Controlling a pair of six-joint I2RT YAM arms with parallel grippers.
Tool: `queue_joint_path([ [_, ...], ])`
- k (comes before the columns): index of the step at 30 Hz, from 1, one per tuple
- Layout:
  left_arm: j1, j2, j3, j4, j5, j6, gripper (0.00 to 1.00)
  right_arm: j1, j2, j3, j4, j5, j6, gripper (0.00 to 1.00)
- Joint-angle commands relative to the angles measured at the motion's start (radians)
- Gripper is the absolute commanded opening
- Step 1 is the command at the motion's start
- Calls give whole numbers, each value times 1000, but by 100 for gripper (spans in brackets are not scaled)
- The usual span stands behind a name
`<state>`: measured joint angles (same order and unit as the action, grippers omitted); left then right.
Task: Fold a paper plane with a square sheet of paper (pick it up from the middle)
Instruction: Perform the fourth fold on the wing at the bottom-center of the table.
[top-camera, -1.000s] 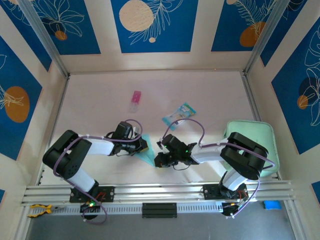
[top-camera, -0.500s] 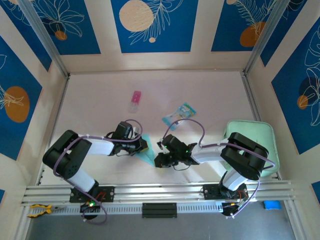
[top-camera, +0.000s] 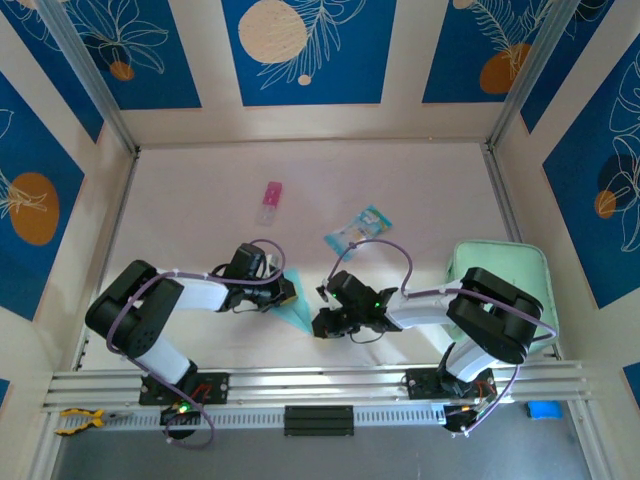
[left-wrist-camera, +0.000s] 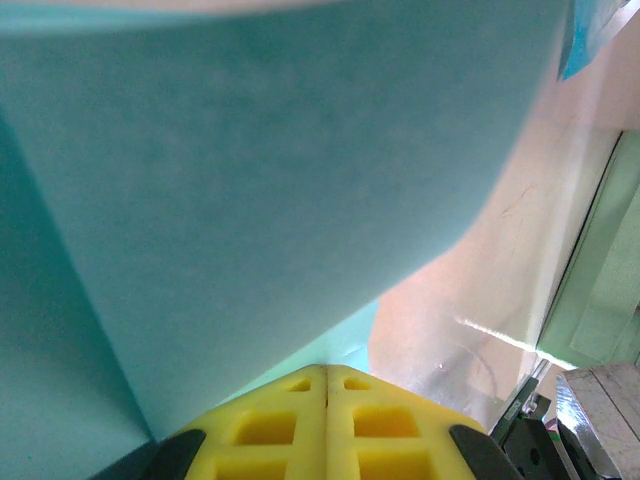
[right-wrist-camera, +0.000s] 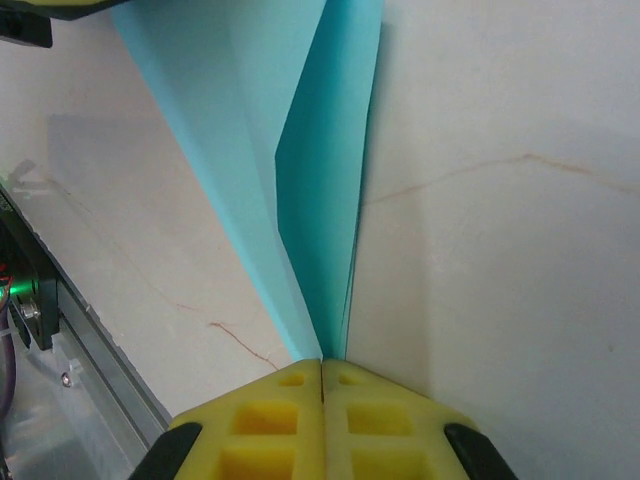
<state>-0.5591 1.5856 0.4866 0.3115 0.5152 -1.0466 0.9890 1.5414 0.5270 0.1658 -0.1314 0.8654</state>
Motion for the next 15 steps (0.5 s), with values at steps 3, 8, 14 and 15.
queue_joint_path([
  [3,-2,7,-23,-41,-37,5,0,14,-18,-32,-104,-19,0,12],
  [8,-2,7,-24,-40,-37,2,0,16,-22,-42,-107,-19,-3,12],
  [14,-1,4,-26,-40,-37,2,0,20,-37,-46,-101,-21,-1,11],
  [15,-2,4,-26,-41,-37,2,0,19,-48,-42,-109,-19,-5,12],
])
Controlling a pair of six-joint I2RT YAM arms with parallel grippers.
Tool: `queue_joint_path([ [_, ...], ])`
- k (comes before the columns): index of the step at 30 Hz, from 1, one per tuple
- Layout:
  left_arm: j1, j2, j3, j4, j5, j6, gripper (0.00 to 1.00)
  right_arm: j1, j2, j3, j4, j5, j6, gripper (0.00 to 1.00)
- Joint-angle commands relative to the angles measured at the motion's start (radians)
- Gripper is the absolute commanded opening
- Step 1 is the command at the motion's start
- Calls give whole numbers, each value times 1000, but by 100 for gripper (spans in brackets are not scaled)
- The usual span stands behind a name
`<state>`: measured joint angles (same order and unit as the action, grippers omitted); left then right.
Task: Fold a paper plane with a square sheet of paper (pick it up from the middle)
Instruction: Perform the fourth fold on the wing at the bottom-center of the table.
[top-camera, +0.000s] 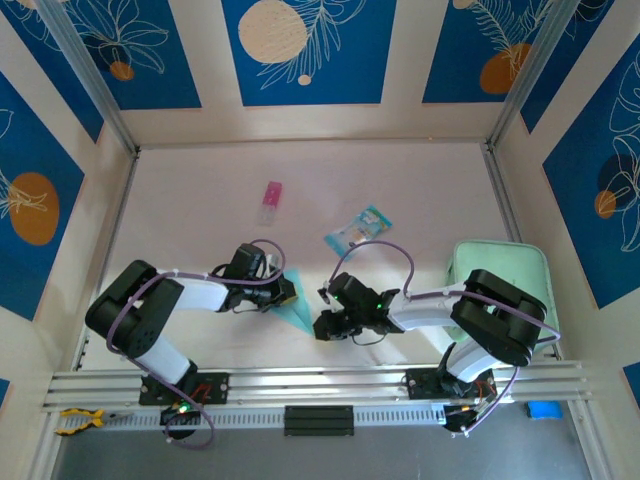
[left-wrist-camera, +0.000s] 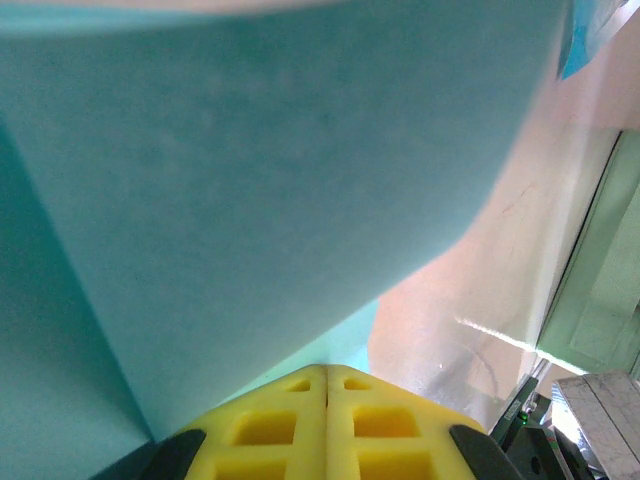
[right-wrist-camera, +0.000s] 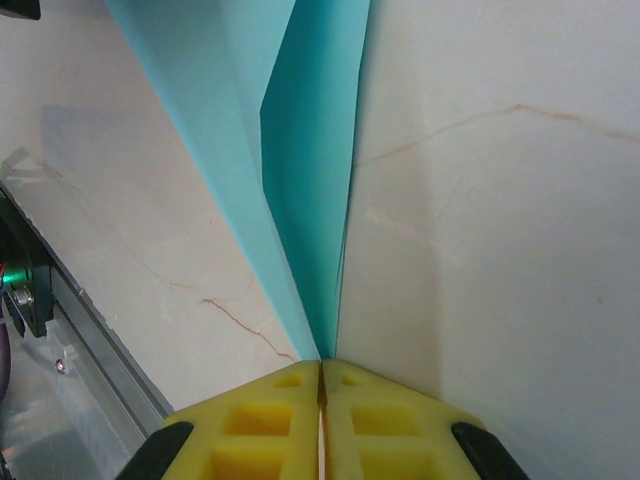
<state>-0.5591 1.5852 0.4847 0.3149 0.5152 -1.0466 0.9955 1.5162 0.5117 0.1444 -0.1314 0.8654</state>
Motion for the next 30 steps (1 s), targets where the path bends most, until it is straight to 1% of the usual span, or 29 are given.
queue_joint_path([
  [1,-2,3,-24,-45,-37,2,0,11,-31,-24,-100,-15,-8,12],
  [4,-1,2,-23,-45,-37,4,0,4,-77,-8,-141,8,-16,17],
  [7,-2,4,-24,-45,-38,4,0,-14,-123,14,-159,24,-20,18],
  [9,-2,2,-24,-47,-37,5,0,-30,-136,32,-156,17,-23,18],
  [11,-2,2,-23,-48,-38,4,0,-42,-126,55,-139,-11,-30,14],
  [15,-2,5,-19,-50,-35,6,0,-39,-57,122,-89,-73,-46,8],
  [21,-1,9,-18,-46,-31,6,0,-10,83,235,-84,-74,-58,6],
  [23,-1,6,-19,-48,-32,6,0,-2,112,256,-96,-48,-57,6],
  [26,-2,7,-19,-50,-31,7,0,-4,144,259,-97,-26,-52,6],
  [30,-1,5,-19,-51,-31,9,0,-15,159,218,-66,-33,-35,6],
])
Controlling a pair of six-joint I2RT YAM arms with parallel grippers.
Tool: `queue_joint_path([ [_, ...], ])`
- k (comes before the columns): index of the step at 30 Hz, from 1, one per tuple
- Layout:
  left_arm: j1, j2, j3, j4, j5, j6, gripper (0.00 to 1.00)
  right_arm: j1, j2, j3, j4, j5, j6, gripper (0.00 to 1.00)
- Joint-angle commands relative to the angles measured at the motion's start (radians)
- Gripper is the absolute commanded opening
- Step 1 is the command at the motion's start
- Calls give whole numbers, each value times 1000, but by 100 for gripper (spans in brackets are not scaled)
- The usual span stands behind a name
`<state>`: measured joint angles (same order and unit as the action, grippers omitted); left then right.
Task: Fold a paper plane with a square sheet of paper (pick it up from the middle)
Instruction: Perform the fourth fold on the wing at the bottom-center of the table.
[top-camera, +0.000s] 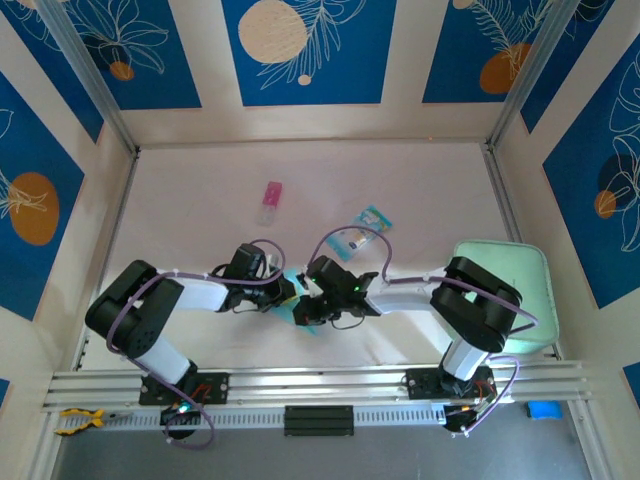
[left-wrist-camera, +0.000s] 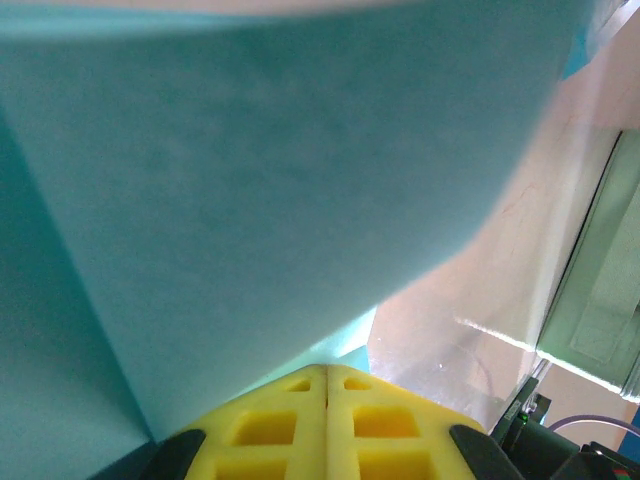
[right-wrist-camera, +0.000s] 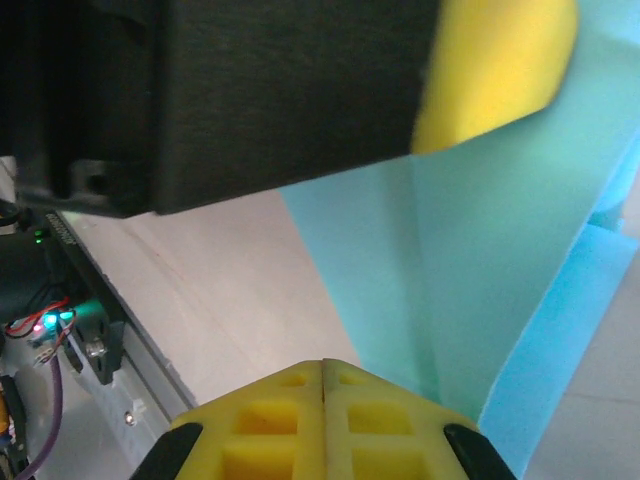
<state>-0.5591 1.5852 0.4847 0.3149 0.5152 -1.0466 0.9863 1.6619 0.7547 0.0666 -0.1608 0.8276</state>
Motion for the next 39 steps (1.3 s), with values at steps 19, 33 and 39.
queue_joint_path([
  [19,-1,5,-22,-51,-36,6,0,14,-5,-197,175,-55,105,6],
  [33,1,12,-22,-48,-37,7,0,46,-136,-339,184,-53,155,6],
  [39,2,9,-24,-45,-36,7,0,24,-268,-245,45,-41,93,7],
])
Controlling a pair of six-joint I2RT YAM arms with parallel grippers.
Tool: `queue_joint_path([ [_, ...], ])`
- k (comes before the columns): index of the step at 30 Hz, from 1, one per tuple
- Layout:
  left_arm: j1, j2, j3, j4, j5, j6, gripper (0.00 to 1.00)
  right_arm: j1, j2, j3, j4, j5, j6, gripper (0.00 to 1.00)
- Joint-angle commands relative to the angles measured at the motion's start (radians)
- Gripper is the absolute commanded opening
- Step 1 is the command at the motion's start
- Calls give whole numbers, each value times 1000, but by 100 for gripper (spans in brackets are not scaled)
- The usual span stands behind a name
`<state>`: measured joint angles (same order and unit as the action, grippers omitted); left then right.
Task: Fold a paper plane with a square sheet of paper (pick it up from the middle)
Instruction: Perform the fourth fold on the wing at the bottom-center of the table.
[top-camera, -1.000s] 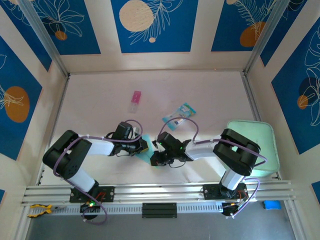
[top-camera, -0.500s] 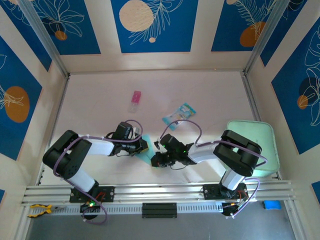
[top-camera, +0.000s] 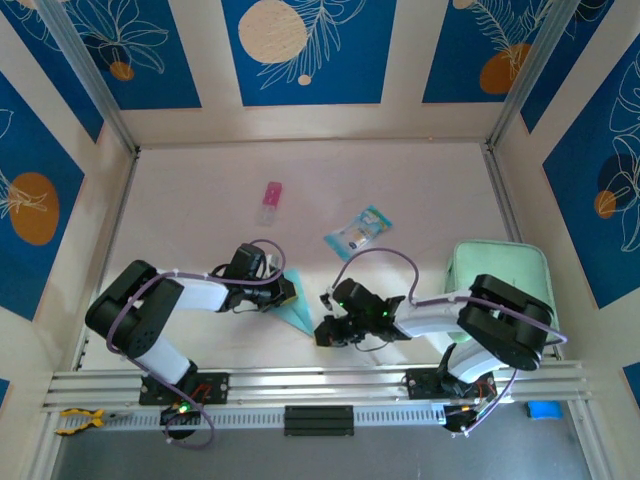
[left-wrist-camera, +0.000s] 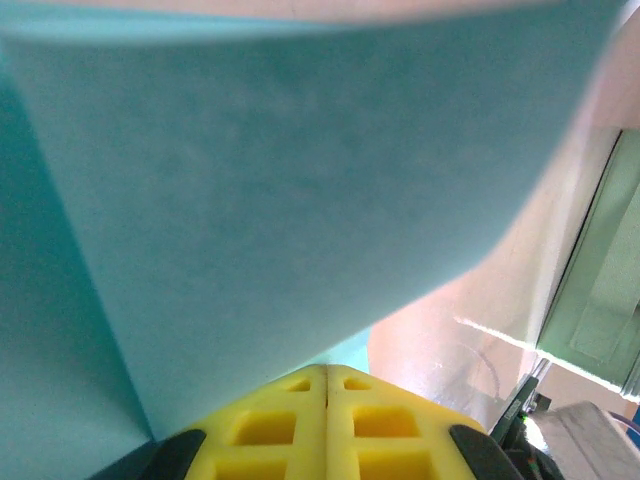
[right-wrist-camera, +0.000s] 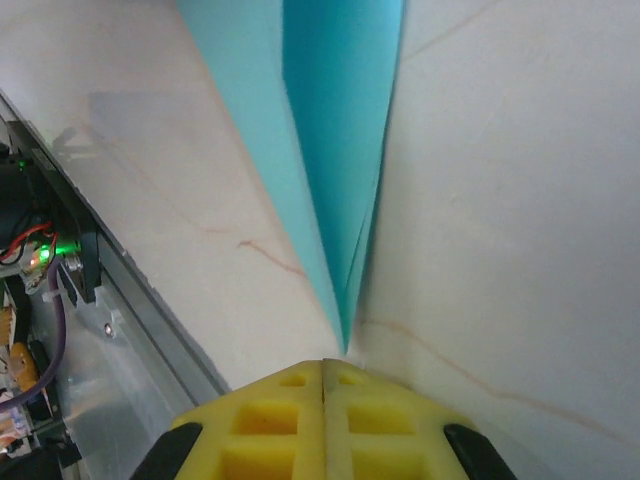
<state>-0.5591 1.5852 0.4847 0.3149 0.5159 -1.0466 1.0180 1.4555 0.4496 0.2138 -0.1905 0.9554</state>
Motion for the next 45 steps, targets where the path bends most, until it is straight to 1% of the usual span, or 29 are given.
queue_joint_path([
  [1,2,7,-25,-45,-37,6,0,-14,-72,80,-121,-10,-48,6],
  [4,1,7,-27,-45,-36,7,0,-44,-76,124,-142,-4,-72,7],
  [6,1,9,-26,-41,-33,6,0,-62,-45,152,-138,-14,-79,7],
  [10,2,4,-29,-45,-37,7,0,-62,26,202,-124,5,-67,7],
  [16,1,11,-26,-34,-31,3,0,-62,144,307,-152,34,-65,7],
  [22,1,7,-25,-40,-30,7,0,-68,231,348,-165,49,-46,8],
  [25,1,0,-26,-34,-27,9,0,-70,252,329,-158,53,-27,8],
  [28,2,-15,-20,-38,-27,19,2,-70,250,289,-113,42,-3,8],
  [34,2,-67,15,-87,-33,60,13,-72,244,260,-102,46,13,8],
  [38,1,-123,30,-120,-41,92,18,-77,250,245,-92,40,33,7],
  [42,1,-185,29,-164,-50,117,18,-77,260,229,-79,33,50,6],
  [45,-4,-216,12,-185,-50,116,12,-77,267,216,-68,32,59,5],
])
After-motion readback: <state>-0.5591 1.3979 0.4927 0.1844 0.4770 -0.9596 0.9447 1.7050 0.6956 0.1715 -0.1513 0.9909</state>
